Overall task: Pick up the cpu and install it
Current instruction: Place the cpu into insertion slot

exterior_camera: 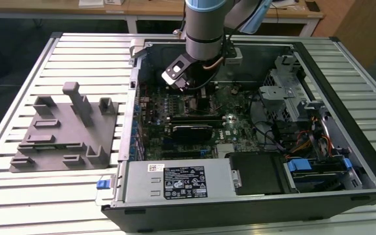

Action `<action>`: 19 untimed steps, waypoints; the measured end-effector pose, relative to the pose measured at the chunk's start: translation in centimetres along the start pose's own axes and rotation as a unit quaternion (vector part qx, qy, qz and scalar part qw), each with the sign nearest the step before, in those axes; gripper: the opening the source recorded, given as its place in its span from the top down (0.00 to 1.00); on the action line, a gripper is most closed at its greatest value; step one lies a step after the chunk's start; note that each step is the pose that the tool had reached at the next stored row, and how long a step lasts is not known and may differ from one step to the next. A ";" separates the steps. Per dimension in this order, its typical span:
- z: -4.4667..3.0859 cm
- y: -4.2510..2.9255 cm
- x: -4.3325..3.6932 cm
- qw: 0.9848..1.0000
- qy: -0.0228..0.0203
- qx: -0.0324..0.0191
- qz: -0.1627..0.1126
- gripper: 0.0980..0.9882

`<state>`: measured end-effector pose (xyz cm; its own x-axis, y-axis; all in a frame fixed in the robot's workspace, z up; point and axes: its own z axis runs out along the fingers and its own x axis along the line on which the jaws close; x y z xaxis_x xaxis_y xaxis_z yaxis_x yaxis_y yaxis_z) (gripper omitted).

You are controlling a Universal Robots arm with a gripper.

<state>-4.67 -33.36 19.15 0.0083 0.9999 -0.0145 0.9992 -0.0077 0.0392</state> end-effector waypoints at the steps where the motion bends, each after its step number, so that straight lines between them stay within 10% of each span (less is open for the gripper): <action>1: 0.02 0.00 -0.01 1.000 0.000 0.000 0.000 0.50; 19: -0.18 0.01 0.00 1.000 0.000 0.000 0.000 0.42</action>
<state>-4.67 -33.35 19.33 0.0085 0.9999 -0.0140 0.9992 -0.0080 0.0396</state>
